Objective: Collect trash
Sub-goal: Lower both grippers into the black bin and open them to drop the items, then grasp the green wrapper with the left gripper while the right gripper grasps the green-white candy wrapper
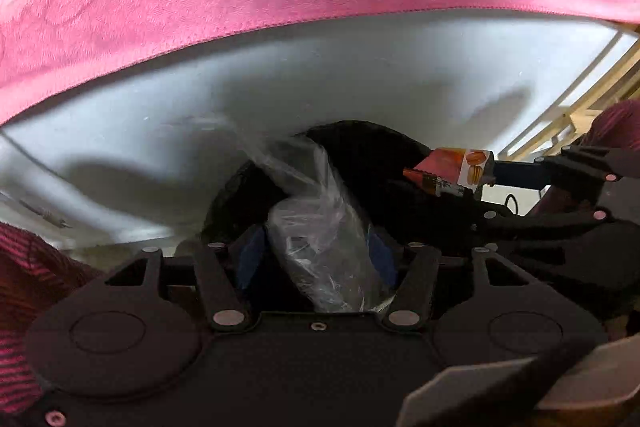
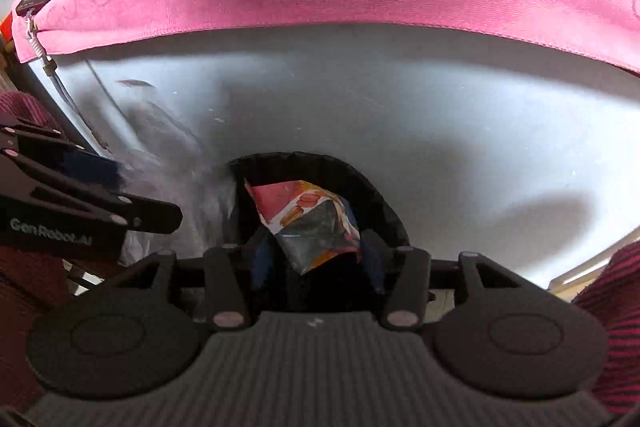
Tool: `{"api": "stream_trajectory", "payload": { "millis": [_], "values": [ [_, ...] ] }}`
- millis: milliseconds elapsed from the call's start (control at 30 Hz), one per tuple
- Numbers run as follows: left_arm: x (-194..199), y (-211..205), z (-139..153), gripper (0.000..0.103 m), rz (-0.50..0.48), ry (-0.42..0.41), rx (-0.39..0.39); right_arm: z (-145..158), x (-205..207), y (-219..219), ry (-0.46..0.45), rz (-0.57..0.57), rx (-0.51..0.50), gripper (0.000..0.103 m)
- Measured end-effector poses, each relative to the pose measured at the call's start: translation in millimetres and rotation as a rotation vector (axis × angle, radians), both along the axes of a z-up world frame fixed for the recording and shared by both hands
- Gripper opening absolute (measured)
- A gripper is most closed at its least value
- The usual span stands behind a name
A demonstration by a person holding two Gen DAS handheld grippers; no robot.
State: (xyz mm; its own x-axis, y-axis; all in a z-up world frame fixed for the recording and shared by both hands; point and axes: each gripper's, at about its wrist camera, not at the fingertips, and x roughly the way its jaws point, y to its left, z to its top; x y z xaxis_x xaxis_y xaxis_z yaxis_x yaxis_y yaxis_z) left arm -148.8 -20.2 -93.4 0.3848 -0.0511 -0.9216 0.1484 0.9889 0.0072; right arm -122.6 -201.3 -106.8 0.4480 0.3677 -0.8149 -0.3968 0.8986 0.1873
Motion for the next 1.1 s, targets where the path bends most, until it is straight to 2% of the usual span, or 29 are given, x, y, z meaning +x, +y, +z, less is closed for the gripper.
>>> {"api": "stream_trajectory", "payload": {
  "millis": [33,200,367,500,600,733,833,900,1000,1100],
  "values": [
    [0.1,-1.3,0.4,0.067,-0.003,-0.003,0.005,-2.1,2.4,-1.0,-0.004,0.001,0.002,0.067],
    [2.3,-2.3,3.4,0.076,-0.002,-0.021,0.013,-0.1,8.1,-4.0,-0.006,0.002,0.004,0.074],
    [2.1,2.3,15.6,0.082,0.001,-0.066,0.007,-1.9,5.8,-6.8,-0.017,-0.008,0.018,0.077],
    [3.7,12.0,25.8,0.084,-0.005,-0.123,-0.007,11.5,4.4,-10.8,-0.057,-0.011,0.036,0.077],
    [-1.8,21.0,50.0,0.084,-0.029,-0.203,-0.033,32.8,4.3,-19.3,-0.121,-0.019,0.078,0.078],
    [-5.6,31.0,92.3,0.091,-0.056,-0.357,-0.080,67.2,5.8,-35.3,-0.226,-0.032,0.165,0.081],
    [-2.4,38.9,121.2,0.096,-0.041,-0.481,-0.114,91.3,11.6,-44.4,-0.319,-0.045,0.196,0.085],
    [4.6,46.5,138.4,0.098,-0.025,-0.553,-0.137,103.2,18.2,-47.7,-0.380,-0.058,0.197,0.086],
    [24.2,47.5,153.5,0.098,0.033,-0.617,-0.117,114.4,32.9,-48.3,-0.453,-0.099,0.154,0.087],
    [51.0,53.3,154.2,0.098,0.095,-0.651,-0.095,119.2,51.8,-49.4,-0.502,-0.147,0.119,0.087]
  ]
}}
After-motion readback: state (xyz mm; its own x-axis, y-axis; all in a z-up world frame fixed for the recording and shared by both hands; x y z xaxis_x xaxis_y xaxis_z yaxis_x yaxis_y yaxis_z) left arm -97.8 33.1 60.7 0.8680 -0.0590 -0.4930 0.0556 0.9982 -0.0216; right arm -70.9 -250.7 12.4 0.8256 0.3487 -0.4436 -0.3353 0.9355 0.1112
